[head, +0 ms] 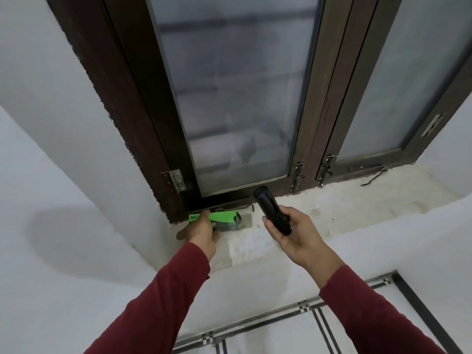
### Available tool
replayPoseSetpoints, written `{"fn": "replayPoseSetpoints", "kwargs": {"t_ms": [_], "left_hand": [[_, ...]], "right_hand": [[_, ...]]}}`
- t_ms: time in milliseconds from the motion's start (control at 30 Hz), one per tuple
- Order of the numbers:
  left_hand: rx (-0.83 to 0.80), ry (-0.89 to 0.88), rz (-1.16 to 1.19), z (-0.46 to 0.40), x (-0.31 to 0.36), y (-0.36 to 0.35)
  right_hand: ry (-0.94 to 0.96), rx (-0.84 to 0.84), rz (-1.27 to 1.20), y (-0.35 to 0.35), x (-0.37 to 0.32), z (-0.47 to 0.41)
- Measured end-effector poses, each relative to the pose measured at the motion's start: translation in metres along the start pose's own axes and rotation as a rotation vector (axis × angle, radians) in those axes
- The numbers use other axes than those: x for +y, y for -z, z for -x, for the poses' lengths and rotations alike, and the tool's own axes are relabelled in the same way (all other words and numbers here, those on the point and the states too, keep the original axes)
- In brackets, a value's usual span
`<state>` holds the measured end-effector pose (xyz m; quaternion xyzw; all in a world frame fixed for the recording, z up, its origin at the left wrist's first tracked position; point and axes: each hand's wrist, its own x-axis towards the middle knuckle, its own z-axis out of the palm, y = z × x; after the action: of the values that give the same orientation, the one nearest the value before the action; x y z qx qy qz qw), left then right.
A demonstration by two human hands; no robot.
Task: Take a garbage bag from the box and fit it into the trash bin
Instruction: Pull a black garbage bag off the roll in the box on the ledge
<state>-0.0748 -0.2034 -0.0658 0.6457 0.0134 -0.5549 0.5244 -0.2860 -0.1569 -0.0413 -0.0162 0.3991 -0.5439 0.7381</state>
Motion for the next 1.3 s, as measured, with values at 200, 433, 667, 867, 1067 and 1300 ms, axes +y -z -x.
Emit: {"fn": "replayPoseSetpoints", "kwargs": {"t_ms": [200,433,667,867,1067,1300], "left_hand": [[-0.13,-0.217,-0.296,0.037,-0.013,0.008],[-0.545,-0.334,-0.397,0.066,-0.008,0.005],[-0.564,-0.067,-0.235,0.067,0.012,0.004],[-0.616,0.067,-0.053,0.064,0.017,0.011],[-0.557,0.086,-0.16,0.063,0.016,0.018],[-0.52,0.072,-0.326,0.062,0.014,0.015]], "right_hand": [[-0.142,0.009,0.034,-0.027,0.018,0.003],[-0.161,-0.06,0.813,-0.048,0.027,0.015],[0.041,-0.093,0.832,-0.05,0.025,-0.002],[0.068,-0.03,0.621,-0.042,0.023,-0.009],[0.204,0.012,0.633,-0.042,0.018,-0.003],[-0.002,0.025,0.666,-0.048,0.01,0.009]]}}
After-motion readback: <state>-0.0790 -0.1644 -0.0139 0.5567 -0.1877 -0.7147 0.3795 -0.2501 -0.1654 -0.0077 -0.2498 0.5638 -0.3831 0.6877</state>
